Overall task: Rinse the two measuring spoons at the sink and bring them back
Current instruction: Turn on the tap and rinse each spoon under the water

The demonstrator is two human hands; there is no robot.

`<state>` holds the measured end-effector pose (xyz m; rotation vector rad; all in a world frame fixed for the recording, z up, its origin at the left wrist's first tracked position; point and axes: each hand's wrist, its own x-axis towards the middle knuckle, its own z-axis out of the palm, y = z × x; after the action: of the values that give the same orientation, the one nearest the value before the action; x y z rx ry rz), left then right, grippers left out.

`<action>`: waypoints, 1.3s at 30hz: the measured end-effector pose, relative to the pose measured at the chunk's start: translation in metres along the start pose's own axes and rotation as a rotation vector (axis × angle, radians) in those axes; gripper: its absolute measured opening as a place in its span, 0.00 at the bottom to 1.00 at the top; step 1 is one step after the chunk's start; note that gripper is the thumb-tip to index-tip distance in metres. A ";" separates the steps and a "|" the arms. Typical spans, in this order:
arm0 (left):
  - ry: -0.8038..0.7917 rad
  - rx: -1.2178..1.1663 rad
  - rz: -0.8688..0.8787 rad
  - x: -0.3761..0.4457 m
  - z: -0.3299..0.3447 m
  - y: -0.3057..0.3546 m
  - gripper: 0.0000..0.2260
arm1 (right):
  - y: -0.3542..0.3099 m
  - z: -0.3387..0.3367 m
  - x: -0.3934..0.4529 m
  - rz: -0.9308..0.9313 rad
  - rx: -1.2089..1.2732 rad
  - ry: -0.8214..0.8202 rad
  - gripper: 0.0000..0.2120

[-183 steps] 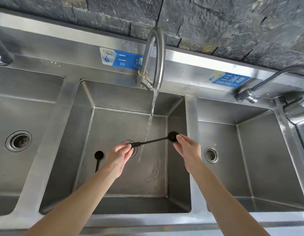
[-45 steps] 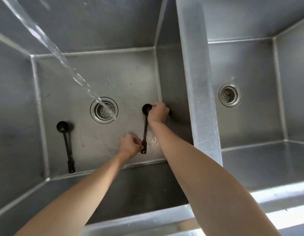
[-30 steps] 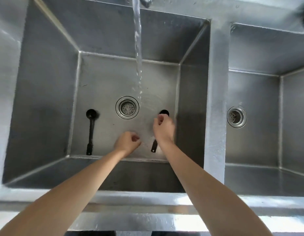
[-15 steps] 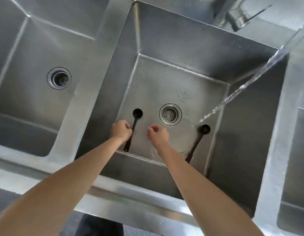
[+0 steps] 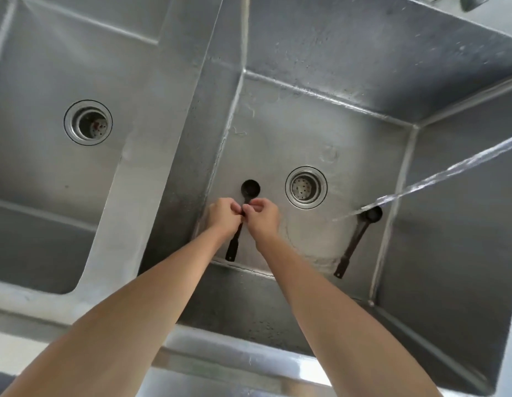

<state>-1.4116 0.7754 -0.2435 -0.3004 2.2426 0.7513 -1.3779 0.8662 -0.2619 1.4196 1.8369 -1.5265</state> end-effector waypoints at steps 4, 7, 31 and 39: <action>-0.070 -0.090 0.051 -0.007 -0.004 0.008 0.05 | -0.002 -0.023 -0.006 -0.003 0.080 -0.022 0.09; -0.147 -0.114 0.100 -0.023 -0.008 0.025 0.08 | -0.006 -0.048 -0.021 0.014 0.209 -0.027 0.07; -0.442 -0.717 -0.072 -0.212 -0.019 0.117 0.09 | -0.084 -0.272 -0.119 0.136 0.570 -0.067 0.33; -0.241 -0.795 -0.043 -0.205 -0.046 0.138 0.09 | -0.110 -0.286 -0.114 0.056 0.607 -0.129 0.11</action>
<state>-1.3532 0.8556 -0.0128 -0.5916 1.6197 1.5449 -1.3342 1.0769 -0.0160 1.5453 1.2942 -2.2023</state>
